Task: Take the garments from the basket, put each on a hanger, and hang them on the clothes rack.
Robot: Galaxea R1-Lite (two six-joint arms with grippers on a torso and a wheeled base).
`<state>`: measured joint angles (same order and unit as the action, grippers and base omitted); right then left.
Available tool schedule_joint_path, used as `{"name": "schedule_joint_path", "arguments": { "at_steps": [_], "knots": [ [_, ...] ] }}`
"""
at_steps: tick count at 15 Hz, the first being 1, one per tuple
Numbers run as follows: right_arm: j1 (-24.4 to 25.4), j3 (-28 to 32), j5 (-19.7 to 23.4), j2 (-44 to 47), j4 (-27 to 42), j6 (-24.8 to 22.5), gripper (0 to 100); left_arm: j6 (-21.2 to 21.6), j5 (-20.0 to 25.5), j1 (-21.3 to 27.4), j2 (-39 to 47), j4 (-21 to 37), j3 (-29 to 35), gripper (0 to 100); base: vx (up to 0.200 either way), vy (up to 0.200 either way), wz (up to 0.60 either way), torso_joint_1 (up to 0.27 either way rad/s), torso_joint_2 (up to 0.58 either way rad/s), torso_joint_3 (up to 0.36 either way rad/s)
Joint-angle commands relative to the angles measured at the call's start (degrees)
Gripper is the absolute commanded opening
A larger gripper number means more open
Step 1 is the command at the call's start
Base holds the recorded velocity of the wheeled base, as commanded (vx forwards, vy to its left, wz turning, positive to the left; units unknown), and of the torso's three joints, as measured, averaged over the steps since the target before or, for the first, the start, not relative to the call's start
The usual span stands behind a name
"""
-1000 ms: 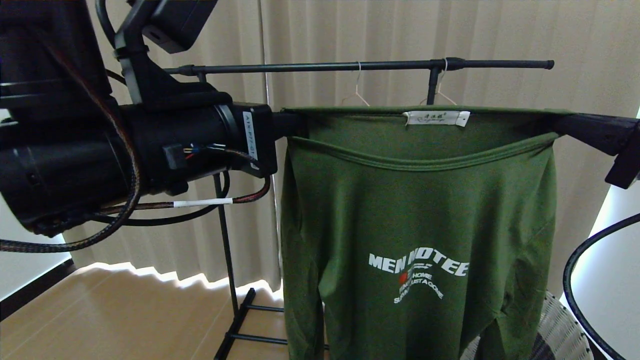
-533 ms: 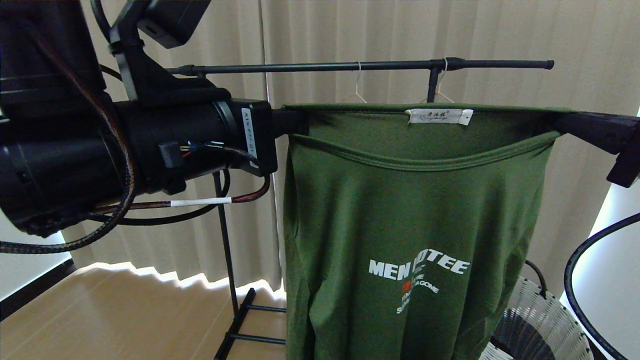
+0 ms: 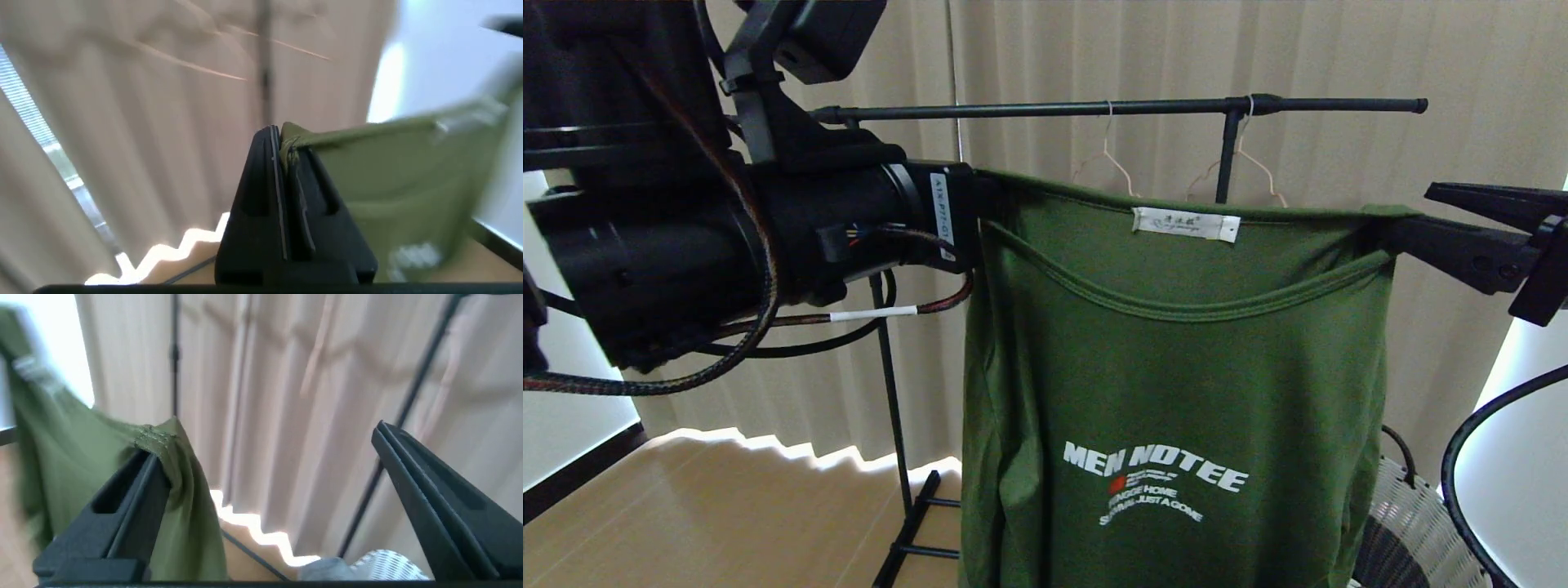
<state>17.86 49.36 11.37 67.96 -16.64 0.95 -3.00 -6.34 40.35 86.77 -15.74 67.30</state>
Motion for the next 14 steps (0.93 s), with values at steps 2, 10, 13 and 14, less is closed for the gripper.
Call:
{"name": "schedule_joint_path", "arguments": {
  "at_steps": [2,10,13,14],
  "knots": [
    [2.1,-1.0,0.1,-1.0,-0.1,0.1,100,0.7,-4.1,-1.8,4.2,-0.3,3.7,0,0.000,0.000,0.00,0.000,0.00,0.000],
    [2.1,-5.0,2.5,-4.5,0.1,-0.9,100,3.2,-7.3,-6.0,6.1,-0.2,5.5,0,0.000,0.000,0.00,0.000,0.00,0.000],
    [-3.4,-9.5,-1.9,-4.9,-0.3,-7.9,100,3.8,-7.1,-7.8,-0.1,0.1,-1.0,0,0.000,0.000,0.00,0.000,0.00,0.000],
    [-4.2,-10.5,-2.8,-4.9,-0.8,-8.0,100,4.0,-7.1,-8.5,-1.3,0.1,-2.8,0,0.000,0.000,0.00,0.000,0.00,0.000]
  ]
}}
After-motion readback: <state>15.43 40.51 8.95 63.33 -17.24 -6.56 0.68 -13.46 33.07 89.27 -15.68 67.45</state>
